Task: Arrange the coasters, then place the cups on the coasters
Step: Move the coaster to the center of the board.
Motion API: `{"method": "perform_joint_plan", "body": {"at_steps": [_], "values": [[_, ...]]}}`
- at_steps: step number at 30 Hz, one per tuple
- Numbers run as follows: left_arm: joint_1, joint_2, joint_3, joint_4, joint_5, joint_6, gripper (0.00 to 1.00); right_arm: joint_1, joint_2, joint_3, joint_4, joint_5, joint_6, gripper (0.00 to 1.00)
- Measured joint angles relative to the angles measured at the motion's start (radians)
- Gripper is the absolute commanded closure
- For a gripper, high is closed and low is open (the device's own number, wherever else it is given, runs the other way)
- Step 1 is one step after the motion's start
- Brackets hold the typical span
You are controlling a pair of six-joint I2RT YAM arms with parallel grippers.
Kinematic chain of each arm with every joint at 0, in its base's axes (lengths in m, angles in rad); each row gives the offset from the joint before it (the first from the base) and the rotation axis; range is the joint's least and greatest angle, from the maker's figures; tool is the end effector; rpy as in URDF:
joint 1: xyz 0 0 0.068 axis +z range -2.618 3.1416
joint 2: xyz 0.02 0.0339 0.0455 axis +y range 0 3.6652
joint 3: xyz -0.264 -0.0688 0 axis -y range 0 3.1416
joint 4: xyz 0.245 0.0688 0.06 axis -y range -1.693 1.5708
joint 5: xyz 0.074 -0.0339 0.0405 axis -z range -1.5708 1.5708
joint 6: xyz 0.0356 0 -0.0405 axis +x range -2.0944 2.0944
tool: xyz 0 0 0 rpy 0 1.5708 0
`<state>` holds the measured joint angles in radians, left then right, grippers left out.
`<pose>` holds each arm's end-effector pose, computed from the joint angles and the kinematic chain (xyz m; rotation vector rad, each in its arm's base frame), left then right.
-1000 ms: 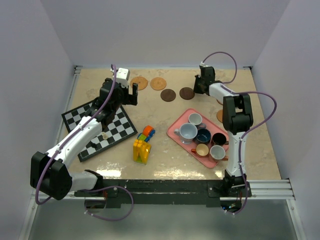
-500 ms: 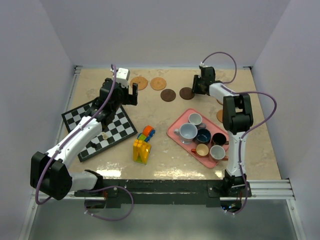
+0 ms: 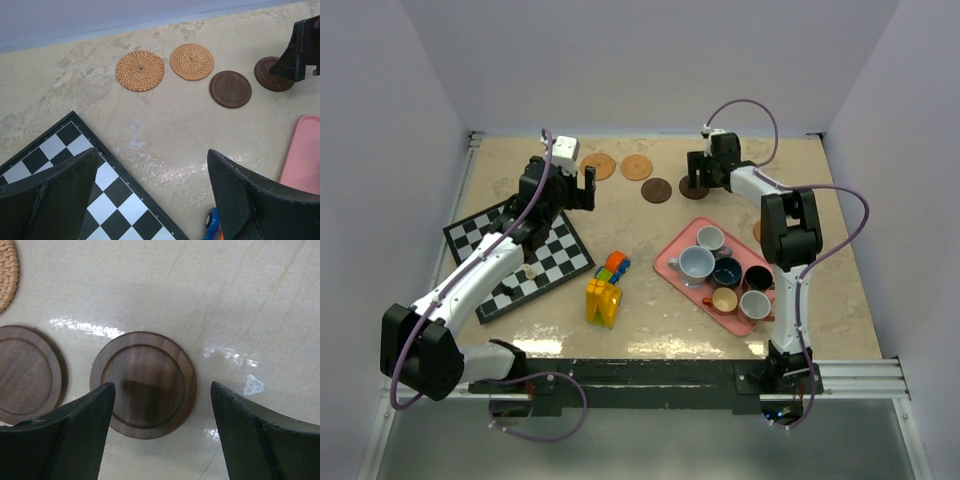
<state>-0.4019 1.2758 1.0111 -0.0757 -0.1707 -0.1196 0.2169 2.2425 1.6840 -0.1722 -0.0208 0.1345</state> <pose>0.2768 -0.1111 0.3235 0.1541 1.9043 -0.1898 0.4935 0.1095 0.1681 -0.1059 2.3075 0.2040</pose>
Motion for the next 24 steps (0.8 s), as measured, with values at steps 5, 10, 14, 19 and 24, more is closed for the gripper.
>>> {"method": "perform_joint_plan", "body": {"at_steps": [5, 10, 14, 19, 24], "values": [[0.0, 0.0, -0.002, 0.0, 0.0, 0.0, 0.05, 0.044, -0.005, 0.005, -0.002, 0.01, -0.101, 0.16], [0.0, 0.0, -0.004, 0.0, 0.001, 0.0, 0.05, 0.09, -0.006, 0.043, 0.002, 0.01, -0.173, 0.2], [0.0, 0.0, -0.005, 0.002, 0.001, 0.0, 0.05, 0.114, -0.007, 0.064, 0.02, -0.021, -0.183, 0.28], [0.0, 0.0, -0.006, 0.002, 0.002, 0.0, 0.05, 0.136, -0.001, 0.138, 0.021, -0.08, -0.184, 0.44], [0.0, 0.001, -0.008, 0.002, 0.009, -0.001, 0.06, 0.166, 0.043, 0.266, 0.048, -0.117, -0.182, 0.51]]}}
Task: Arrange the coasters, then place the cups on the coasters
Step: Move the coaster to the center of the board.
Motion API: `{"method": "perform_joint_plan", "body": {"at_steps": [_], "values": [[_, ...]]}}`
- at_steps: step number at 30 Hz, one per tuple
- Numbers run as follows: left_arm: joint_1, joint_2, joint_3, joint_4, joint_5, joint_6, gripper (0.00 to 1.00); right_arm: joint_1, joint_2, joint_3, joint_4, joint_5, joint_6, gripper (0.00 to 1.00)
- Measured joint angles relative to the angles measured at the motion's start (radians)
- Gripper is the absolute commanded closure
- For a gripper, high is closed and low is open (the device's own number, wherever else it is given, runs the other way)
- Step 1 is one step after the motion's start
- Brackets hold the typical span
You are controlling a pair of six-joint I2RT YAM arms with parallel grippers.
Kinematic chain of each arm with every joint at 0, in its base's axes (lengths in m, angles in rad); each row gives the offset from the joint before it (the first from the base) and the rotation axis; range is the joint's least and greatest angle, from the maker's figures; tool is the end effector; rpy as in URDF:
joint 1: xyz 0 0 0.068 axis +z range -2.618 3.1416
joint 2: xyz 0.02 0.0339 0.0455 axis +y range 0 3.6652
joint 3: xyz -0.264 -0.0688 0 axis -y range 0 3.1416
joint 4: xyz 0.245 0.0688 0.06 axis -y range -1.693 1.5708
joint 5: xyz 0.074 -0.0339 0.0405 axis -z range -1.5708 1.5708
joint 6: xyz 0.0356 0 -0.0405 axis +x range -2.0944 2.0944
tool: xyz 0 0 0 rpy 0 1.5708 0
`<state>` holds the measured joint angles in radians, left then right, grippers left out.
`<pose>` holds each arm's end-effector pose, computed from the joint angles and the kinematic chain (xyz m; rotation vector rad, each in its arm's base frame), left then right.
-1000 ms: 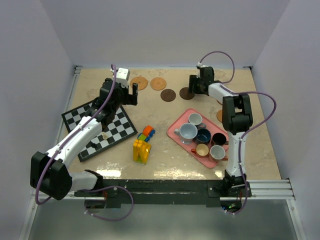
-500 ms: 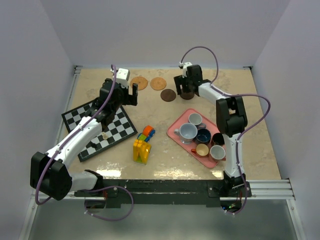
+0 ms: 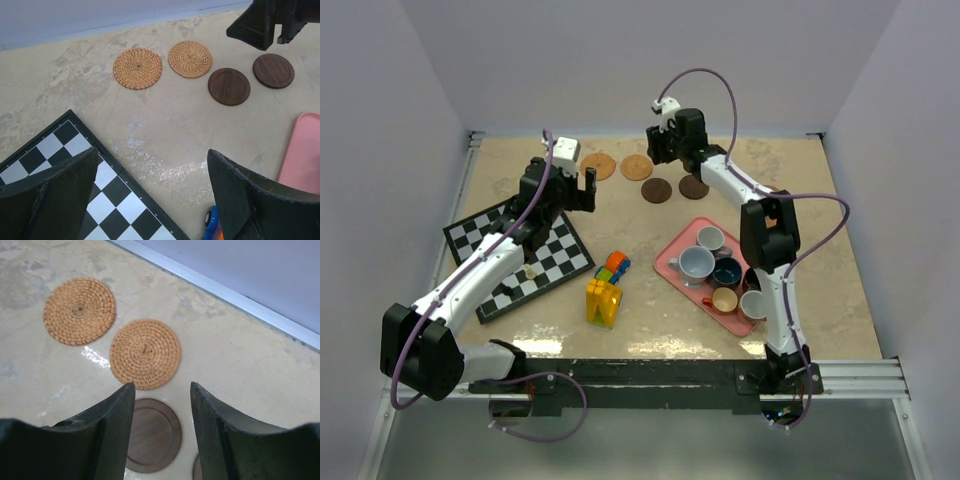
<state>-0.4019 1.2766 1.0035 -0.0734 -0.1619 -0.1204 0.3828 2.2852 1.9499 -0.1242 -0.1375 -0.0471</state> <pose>0.2767 -0.1114 0.3208 0.1606 1.9108 -0.1970 0.5009 0.2070 0.2405 -0.5208 1.9760 0.3504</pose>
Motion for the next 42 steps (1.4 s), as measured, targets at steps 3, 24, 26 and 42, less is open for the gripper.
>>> {"method": "perform_joint_plan", "body": {"at_steps": [3, 24, 26, 42], "values": [[0.0, 0.0, 0.0, 0.001, 0.003, 0.0, 0.05, 0.021, 0.045, 0.049, 0.029, -0.022, 0.007, 0.54], [0.0, 0.001, 0.0, 0.001, 0.02, 0.0, 0.06, 0.047, 0.282, 0.238, -0.012, -0.106, 0.071, 0.68], [0.0, 0.001, 0.0, 0.001, 0.021, 0.0, 0.05, 0.047, 0.282, 0.238, -0.031, -0.106, 0.077, 0.69], [0.0, 0.001, 0.0, 0.002, 0.036, -0.001, 0.05, 0.047, 0.287, 0.2, -0.032, -0.106, 0.097, 0.72]]}}
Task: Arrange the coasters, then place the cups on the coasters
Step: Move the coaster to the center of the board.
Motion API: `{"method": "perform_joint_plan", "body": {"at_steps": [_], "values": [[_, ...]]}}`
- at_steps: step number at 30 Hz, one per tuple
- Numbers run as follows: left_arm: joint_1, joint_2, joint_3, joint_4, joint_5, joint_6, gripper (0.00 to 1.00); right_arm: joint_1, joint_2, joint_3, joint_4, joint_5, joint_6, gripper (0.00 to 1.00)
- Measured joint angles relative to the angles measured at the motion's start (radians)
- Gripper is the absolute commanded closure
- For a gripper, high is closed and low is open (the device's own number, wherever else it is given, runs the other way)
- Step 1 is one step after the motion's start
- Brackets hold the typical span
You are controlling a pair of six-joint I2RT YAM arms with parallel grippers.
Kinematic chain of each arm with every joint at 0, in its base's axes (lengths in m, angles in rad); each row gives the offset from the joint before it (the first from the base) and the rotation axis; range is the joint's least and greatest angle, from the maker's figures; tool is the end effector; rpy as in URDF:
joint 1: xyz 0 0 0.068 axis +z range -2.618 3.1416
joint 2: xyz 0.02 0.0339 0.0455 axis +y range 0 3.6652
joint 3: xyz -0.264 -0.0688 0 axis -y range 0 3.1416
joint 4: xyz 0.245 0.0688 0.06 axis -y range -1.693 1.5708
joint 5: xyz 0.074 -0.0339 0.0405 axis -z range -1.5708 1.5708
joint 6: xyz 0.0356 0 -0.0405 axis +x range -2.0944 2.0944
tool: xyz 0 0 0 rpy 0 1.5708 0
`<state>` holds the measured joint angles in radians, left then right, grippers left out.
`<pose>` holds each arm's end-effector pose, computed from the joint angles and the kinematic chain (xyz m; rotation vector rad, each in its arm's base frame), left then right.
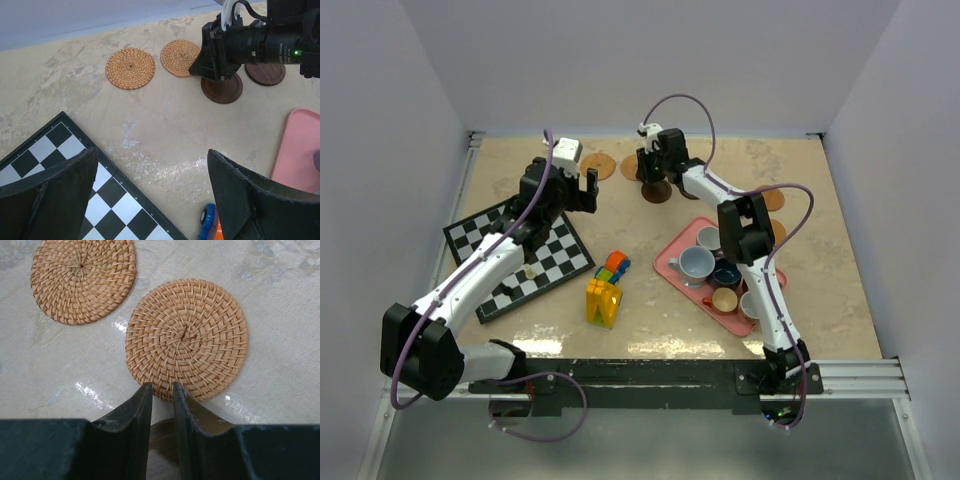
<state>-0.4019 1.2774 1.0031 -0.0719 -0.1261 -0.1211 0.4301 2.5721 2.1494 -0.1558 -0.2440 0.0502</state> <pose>0.2765 -0.1127 0.3205 0.1843 1.9121 -0.2314 0.5247 0.2502 0.1507 -0.5523 2.1081 0.5389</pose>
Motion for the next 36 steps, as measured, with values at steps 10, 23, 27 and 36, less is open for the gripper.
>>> {"method": "perform_joint_plan", "body": {"at_steps": [10, 23, 27, 36], "values": [[0.0, 0.0, 0.0, 0.0, 0.0, 0.0, 0.05, 0.0, 0.0, -0.001, 0.005, -0.005, 0.024, 0.73], [0.0, 0.0, 0.0, 0.0, -0.001, 0.0, 0.05, 0.002, -0.039, -0.067, 0.039, -0.009, 0.071, 0.75], [0.0, 0.0, 0.0, 0.0, -0.001, 0.0, 0.05, 0.002, -0.039, -0.069, 0.069, -0.009, 0.082, 0.76], [0.0, 0.0, 0.0, 0.0, -0.001, 0.0, 0.05, 0.002, -0.047, -0.089, 0.163, -0.009, 0.108, 0.77]]}}
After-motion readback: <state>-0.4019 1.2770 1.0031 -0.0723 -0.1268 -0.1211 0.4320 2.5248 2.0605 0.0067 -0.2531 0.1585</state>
